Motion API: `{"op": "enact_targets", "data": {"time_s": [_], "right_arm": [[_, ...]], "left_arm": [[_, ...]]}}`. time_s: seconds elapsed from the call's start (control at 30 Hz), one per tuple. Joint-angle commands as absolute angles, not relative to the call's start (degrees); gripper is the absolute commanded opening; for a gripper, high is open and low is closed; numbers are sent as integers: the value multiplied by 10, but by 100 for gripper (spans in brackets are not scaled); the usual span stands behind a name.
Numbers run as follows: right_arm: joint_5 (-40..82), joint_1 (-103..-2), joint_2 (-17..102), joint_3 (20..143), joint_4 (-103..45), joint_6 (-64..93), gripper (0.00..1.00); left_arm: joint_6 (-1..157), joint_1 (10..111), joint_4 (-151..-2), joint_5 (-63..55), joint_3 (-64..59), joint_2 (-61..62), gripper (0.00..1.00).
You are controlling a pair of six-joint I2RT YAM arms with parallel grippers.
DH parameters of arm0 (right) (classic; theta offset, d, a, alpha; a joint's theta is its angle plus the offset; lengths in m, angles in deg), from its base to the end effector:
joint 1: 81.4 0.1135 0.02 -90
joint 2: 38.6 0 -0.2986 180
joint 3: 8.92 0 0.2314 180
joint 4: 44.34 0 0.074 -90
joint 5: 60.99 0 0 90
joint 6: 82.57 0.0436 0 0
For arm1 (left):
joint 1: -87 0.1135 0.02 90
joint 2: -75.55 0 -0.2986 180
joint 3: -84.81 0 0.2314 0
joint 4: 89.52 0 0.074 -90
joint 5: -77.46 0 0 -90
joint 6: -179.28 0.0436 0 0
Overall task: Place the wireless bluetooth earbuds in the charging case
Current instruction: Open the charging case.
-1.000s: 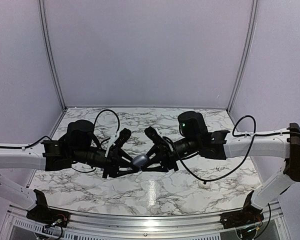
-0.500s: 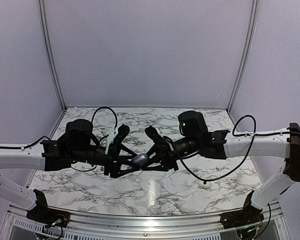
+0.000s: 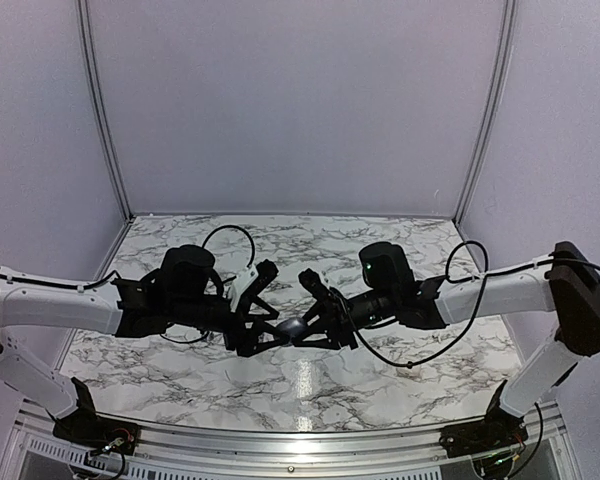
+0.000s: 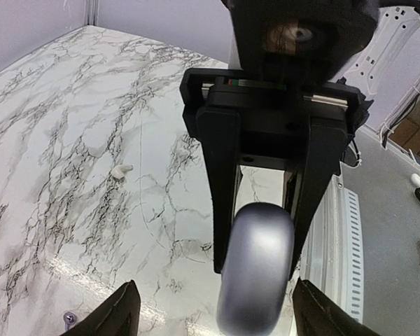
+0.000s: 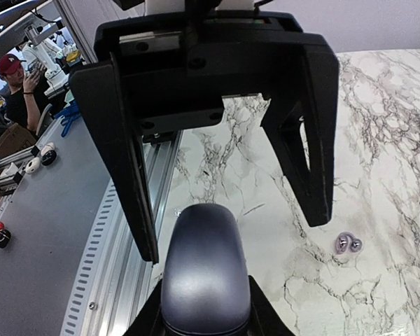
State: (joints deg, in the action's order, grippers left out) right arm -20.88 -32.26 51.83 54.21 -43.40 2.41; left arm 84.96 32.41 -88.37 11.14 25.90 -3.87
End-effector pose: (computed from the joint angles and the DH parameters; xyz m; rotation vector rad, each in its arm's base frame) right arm 0.1827 0.2622 0.2577 -1.4553 1.5813 1.3576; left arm 0.1525 -0.2447 0.2839 1.1366 1.7346 -1.0601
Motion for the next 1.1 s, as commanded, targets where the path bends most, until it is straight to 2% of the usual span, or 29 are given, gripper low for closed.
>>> {"op": "enact_targets", "data": {"time_s": [0.0,0.33,1.07], "right_arm": [[-204,-325,527,530,-486,9,4],[-209,-324,531,530,-473,-6,0],[-161,-318,518,512,-466,-27,0]], "left_arm": [[858,339,-909,144,237,-65,78],[840,371,-935,167,236,-88,74],[840,397,-948,171,260,-54,72]]}}
